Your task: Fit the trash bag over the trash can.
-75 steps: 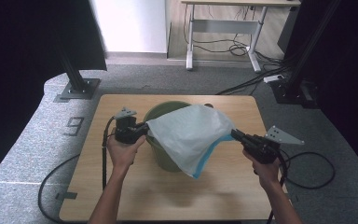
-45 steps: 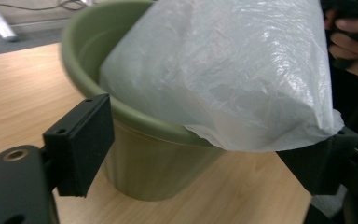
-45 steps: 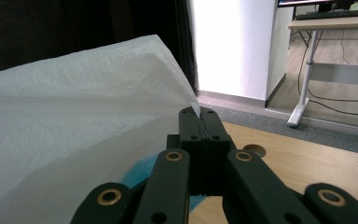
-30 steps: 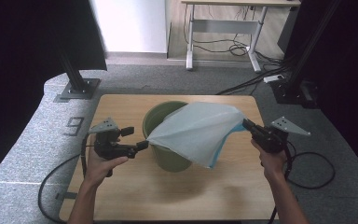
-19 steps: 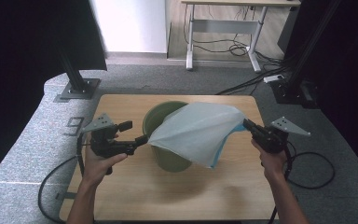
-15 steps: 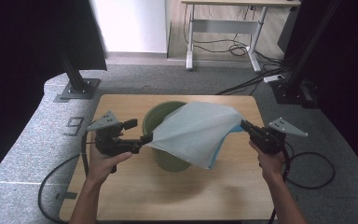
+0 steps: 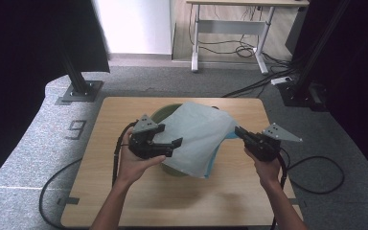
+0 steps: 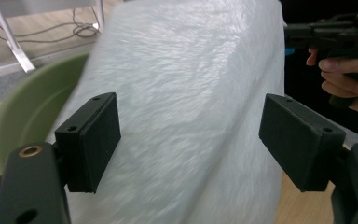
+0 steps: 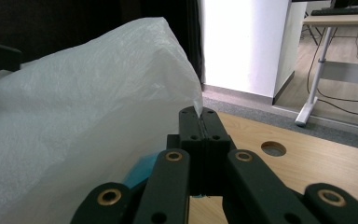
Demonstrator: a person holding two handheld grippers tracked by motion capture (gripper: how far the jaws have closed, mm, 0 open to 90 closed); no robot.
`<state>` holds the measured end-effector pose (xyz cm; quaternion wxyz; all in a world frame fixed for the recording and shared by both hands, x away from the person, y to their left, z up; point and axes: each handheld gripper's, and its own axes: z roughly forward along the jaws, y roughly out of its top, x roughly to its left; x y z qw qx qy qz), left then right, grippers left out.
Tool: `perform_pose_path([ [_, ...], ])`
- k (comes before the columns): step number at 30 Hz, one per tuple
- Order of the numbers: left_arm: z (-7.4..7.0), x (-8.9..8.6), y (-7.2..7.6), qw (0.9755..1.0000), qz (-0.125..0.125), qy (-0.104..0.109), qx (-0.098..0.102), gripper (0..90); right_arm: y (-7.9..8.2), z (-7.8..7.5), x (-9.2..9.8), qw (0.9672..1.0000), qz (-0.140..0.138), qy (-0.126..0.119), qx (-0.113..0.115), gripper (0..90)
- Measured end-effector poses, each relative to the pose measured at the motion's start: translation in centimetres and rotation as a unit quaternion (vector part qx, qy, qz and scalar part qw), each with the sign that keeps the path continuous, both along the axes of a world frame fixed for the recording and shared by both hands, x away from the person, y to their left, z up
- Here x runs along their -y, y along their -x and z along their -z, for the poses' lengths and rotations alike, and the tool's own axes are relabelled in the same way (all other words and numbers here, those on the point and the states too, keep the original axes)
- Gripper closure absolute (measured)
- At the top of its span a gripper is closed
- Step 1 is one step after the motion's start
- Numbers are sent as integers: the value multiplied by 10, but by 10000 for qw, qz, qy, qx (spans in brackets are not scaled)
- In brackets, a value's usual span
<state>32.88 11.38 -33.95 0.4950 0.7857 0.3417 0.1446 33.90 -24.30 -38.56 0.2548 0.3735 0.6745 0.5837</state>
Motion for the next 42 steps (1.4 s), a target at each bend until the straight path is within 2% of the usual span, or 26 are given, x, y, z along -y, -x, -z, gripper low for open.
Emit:
perform_pose_path([
  [4, 6, 17, -6, 9998, -12, -192, -51, 210, 1, 1, -2, 10000, -46, -31, -22, 882],
  [12, 20, 26, -15, 9995, 29, -196, -245, 278, 2, 3, -7, 9998, -129, -137, -39, 882],
  [16, 26, 27, -16, 9995, -48, -175, -239, 369, 3, 2, -8, 9998, -154, -146, -28, 882],
  [21, 26, 26, -14, 9997, -76, -146, -166, 537, 4, 2, -7, 9998, -152, -146, -12, 882],
  [24, 25, 26, -14, 9999, -55, -61, -126, 642, 4, 2, -6, 9998, -151, -154, -32, 882],
  [25, 24, 26, -13, 9999, -25, -19, -113, 642, 4, 2, -6, 9998, -151, -154, -32, 882],
  [26, 23, 25, -13, 9999, 41, 60, -107, 710, 4, 2, -6, 9997, -167, -146, -42, 881],
  [29, 22, 24, -13, 9998, 59, 144, -116, 788, 4, 2, -7, 9997, -180, -140, -51, 881],
  [31, 20, 23, -14, 9996, 53, 233, -143, 806, 4, 3, -7, 9997, -191, -131, -62, 878],
  [32, 20, 20, -17, 9992, -44, 343, -204, 829, 4, 5, -6, 9997, -212, -124, -69, 845],
  [33, 20, 20, -17, 9992, -44, 343, -204, 837, 5, 6, -5, 9997, -222, -86, -19, 815],
  [35, 20, 16, -21, 9984, -186, 475, -260, 844, 7, 7, -5, 9997, -219, -35, 48, 781],
  [37, 20, 11, -26, 9973, -268, 596, -346, 862, 15, 9, -1, 9997, -186, 60, 160, 716],
  [41, 22, 7, -28, 9961, -326, 711, -398, 869, 24, 13, 4, 9995, -235, 119, 201, 698],
  [42, 23, 4, -29, 9953, -352, 791, -424, 873, 31, 18, 7, 9993, -305, 149, 185, 692],
])
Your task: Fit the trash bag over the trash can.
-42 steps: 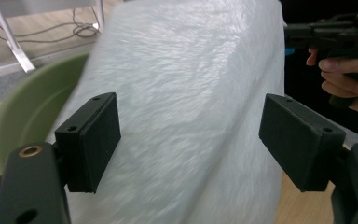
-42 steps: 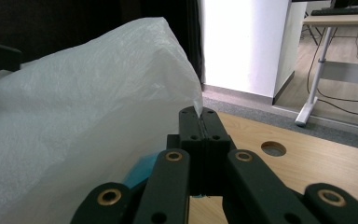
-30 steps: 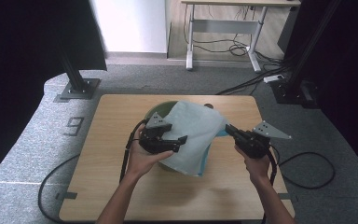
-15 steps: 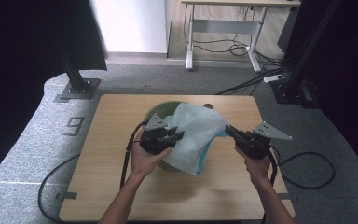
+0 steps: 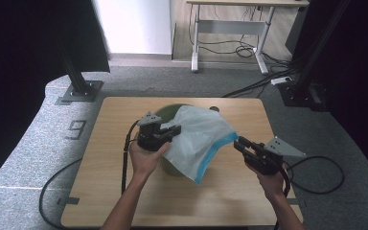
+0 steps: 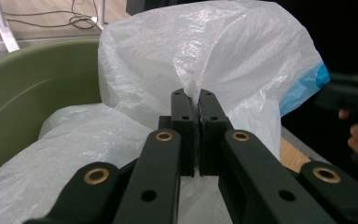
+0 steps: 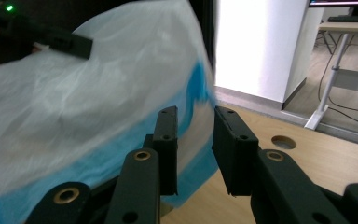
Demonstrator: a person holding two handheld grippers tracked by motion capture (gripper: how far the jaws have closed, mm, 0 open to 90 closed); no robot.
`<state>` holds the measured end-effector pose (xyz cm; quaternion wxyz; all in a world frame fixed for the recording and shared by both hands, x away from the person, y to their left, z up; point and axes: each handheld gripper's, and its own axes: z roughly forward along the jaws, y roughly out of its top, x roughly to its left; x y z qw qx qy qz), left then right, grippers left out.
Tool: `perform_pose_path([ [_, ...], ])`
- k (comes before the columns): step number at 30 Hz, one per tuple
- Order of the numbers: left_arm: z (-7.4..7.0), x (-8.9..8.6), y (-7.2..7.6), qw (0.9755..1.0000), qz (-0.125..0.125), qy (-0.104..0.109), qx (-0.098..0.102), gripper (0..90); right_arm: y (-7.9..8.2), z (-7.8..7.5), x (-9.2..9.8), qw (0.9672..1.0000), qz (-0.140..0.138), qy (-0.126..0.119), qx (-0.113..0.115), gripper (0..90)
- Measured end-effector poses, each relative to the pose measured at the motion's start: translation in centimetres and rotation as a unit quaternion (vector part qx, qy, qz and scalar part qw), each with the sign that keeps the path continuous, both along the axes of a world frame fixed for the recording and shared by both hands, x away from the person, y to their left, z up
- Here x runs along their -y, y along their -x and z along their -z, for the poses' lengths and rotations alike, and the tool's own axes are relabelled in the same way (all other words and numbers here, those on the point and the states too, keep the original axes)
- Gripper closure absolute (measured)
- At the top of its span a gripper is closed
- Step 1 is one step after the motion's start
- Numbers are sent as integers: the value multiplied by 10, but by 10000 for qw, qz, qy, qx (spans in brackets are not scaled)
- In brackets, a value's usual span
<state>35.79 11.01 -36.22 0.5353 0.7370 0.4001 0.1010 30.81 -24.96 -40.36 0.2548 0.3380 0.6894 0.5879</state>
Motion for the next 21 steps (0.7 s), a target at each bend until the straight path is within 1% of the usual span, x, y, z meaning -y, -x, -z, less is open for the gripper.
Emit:
perform_pose_path([
  [1, 0, 0, 0, 10000, 0, 0, 0, 874, 0, 0, 0, 10000, 0, 0, 0, 692],
  [2, 1, -3, -1, 10000, -18, 71, -33, 875, 6, 6, 0, 9999, -97, 48, -15, 689],
  [3, 1, -3, -1, 10000, -18, 71, -33, 876, 6, 6, 0, 9999, -97, 48, -15, 689],
  [4, 1, -4, -1, 9999, -21, 123, -55, 876, 9, 13, -2, 9997, -190, 113, -41, 686],
  [5, 1, -6, -2, 9998, -35, 161, -72, 876, 10, 14, -3, 9997, -223, 124, -39, 686],
  [7, 2, -7, -2, 9998, -41, 167, -75, 874, 10, 16, -5, 9995, -277, 131, -33, 685],
  [8, 2, -9, -3, 9997, -54, 210, -80, 874, 8, 18, -9, 9992, -356, 158, -36, 684],
  [11, 1, -11, -3, 9997, -56, 239, -86, 874, 4, 19, -13, 9990, -408, 187, -22, 683],
  [14, 1, -16, -2, 9995, -46, 303, -106, 873, -6, 21, -23, 9985, -506, 202, -34, 679],
  [15, 1, -16, -2, 9995, -46, 303, -106, 872, -6, 21, -23, 9985, -506, 202, -34, 679],
  [16, 0, -18, -2, 9995, -32, 311, -110, 872, -12, 23, -28, 9981, -567, 228, -38, 676],
  [21, 0, -26, 0, 9994, -8, 348, -92, 871, -19, 24, -33, 9982, -573, 195, -48, 676],
])
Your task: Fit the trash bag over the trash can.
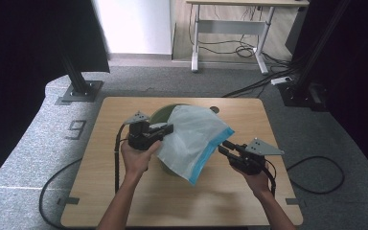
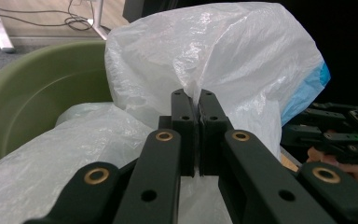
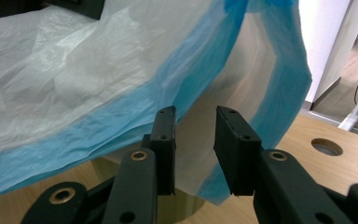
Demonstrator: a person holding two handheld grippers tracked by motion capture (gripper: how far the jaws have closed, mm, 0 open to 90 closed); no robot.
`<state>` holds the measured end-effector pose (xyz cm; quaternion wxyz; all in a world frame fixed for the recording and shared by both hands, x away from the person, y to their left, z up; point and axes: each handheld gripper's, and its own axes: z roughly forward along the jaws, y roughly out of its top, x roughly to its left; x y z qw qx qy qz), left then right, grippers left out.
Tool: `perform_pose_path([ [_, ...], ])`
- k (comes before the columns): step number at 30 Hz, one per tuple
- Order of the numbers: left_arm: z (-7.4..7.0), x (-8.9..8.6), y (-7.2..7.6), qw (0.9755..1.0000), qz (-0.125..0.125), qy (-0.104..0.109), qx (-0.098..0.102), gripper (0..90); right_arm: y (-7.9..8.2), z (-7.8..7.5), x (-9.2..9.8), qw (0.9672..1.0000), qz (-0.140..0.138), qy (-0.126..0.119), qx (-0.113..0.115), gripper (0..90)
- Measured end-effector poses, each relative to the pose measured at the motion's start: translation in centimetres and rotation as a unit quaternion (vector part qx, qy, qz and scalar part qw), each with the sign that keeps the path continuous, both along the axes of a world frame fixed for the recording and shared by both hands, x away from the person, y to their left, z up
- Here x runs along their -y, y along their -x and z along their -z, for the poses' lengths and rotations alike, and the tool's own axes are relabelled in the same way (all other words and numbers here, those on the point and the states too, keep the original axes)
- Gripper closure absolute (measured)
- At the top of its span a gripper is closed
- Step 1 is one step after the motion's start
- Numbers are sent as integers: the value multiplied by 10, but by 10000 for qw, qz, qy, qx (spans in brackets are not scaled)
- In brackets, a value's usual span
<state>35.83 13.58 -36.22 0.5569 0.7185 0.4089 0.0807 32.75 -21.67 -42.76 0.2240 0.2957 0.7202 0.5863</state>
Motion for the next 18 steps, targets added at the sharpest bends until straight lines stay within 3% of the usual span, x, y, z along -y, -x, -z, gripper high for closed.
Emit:
perform_pose_path([
  [8, -1, -7, 0, 10000, 22, 59, -18, 874, -5, -12, -6, 9998, -38, -41, 184, 722],
  [15, 0, -10, -4, 9999, 11, 129, -84, 874, -4, -25, -11, 9990, -223, -83, 379, 885],
  [18, -1, -13, -6, 9996, -57, 250, -66, 879, -3, -26, -11, 9991, -173, -1, 378, 887],
])
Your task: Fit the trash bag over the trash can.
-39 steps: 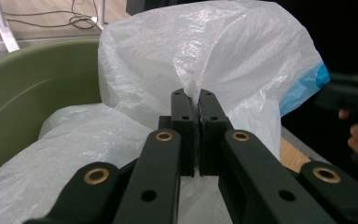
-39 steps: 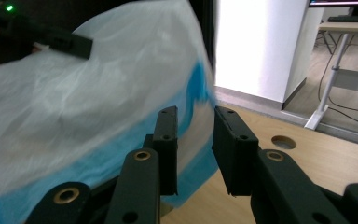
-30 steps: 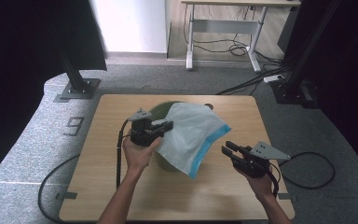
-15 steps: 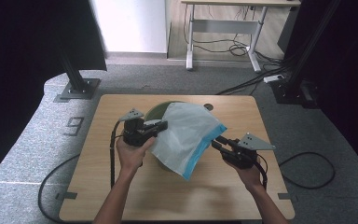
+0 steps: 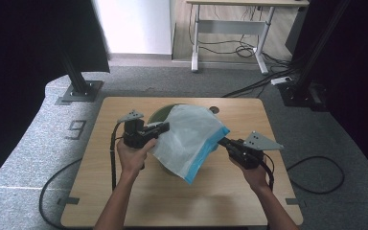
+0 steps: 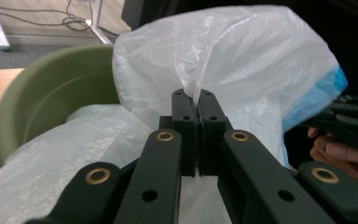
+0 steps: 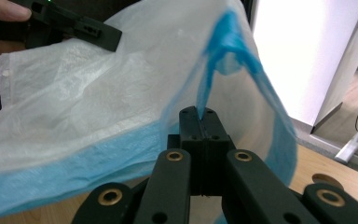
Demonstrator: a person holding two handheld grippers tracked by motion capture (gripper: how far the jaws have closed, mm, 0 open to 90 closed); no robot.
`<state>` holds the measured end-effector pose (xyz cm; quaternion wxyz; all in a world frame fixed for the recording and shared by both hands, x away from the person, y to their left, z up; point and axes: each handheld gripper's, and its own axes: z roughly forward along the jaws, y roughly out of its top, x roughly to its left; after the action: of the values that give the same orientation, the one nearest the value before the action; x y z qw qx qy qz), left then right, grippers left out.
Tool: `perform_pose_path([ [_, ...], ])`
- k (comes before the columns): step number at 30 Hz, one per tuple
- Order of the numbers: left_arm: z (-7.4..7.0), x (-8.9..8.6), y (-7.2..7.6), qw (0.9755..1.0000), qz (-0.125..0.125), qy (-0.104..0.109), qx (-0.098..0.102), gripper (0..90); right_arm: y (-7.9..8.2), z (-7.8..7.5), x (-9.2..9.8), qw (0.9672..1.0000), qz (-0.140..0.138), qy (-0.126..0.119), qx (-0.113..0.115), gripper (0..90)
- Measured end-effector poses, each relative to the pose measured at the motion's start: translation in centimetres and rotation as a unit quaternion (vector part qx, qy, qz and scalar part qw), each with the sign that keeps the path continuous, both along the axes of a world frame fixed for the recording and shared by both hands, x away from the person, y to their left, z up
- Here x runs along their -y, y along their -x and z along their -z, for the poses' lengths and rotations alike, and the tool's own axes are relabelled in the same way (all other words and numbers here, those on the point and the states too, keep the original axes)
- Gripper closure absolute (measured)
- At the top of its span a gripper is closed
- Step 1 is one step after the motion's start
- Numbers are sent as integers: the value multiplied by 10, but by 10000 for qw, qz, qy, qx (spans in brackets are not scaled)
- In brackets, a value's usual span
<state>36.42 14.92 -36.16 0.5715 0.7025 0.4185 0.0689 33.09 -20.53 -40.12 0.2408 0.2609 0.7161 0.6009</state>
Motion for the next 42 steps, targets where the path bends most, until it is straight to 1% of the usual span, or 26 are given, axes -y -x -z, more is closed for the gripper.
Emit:
perform_pose_path([
  [2, 0, -1, -1, 10000, -33, 33, 16, 882, -1, 0, 2, 10000, 2, -1, -57, 888],
  [3, 0, -3, -2, 9999, -106, 102, 59, 886, -2, 0, 3, 10000, 25, 10, -85, 889],
  [4, 0, -3, -2, 9999, -106, 102, 59, 890, -2, 0, 3, 10000, 25, 10, -85, 889],
  [8, -2, -8, -5, 9992, -293, 180, 194, 895, -3, 2, 9, 9997, 178, 155, -98, 889],
  [9, -2, -8, -5, 9992, -293, 180, 194, 895, -3, 2, 11, 9995, 231, 185, -94, 889],
  [10, -3, -11, -7, 9988, -354, 255, 235, 896, -4, 3, 13, 9994, 276, 186, -113, 889],
  [12, -2, -14, -10, 9983, -390, 345, 264, 896, -8, 4, 19, 9991, 354, 125, -179, 889],
  [14, -1, -15, -14, 9979, -403, 431, 250, 896, -12, 5, 25, 9985, 473, 92, -253, 889],
  [18, -1, -16, -17, 9977, -436, 431, 299, 896, -18, 4, 35, 9969, 729, 95, -292, 889],
  [21, -2, -18, -17, 9973, -462, 457, 330, 896, -20, 3, 42, 9959, 855, 59, -277, 889],
  [25, -3, -20, -15, 9972, -457, 460, 371, 897, -18, 1, 50, 9948, 989, 28, -224, 889],
  [27, -4, -23, -12, 9971, -427, 452, 440, 897, -16, 0, 53, 9943, 1046, 7, -183, 889],
  [28, -4, -23, -12, 9971, -427, 452, 440, 897, -16, 0, 53, 9943, 1046, 7, -183, 889],
  [29, -5, -25, -10, 9968, -384, 491, 492, 897, -15, -1, 56, 9940, 1081, -14, -172, 889],
  [30, -5, -25, -10, 9968, -384, 491, 492, 897, -15, -1, 56, 9940, 1081, -14, -172, 889],
  [31, -6, -28, -7, 9967, -338, 496, 540, 897, -15, 0, 57, 9936, 1111, -10, -186, 888],
  [35, -7, -30, -2, 9966, -279, 498, 591, 897, -14, 0, 58, 9937, 1101, -41, -192, 888],
  [42, -7, -40, 10, 9966, -241, 430, 664, 896, -5, 2, 51, 9953, 955, -53, -151, 888],
])
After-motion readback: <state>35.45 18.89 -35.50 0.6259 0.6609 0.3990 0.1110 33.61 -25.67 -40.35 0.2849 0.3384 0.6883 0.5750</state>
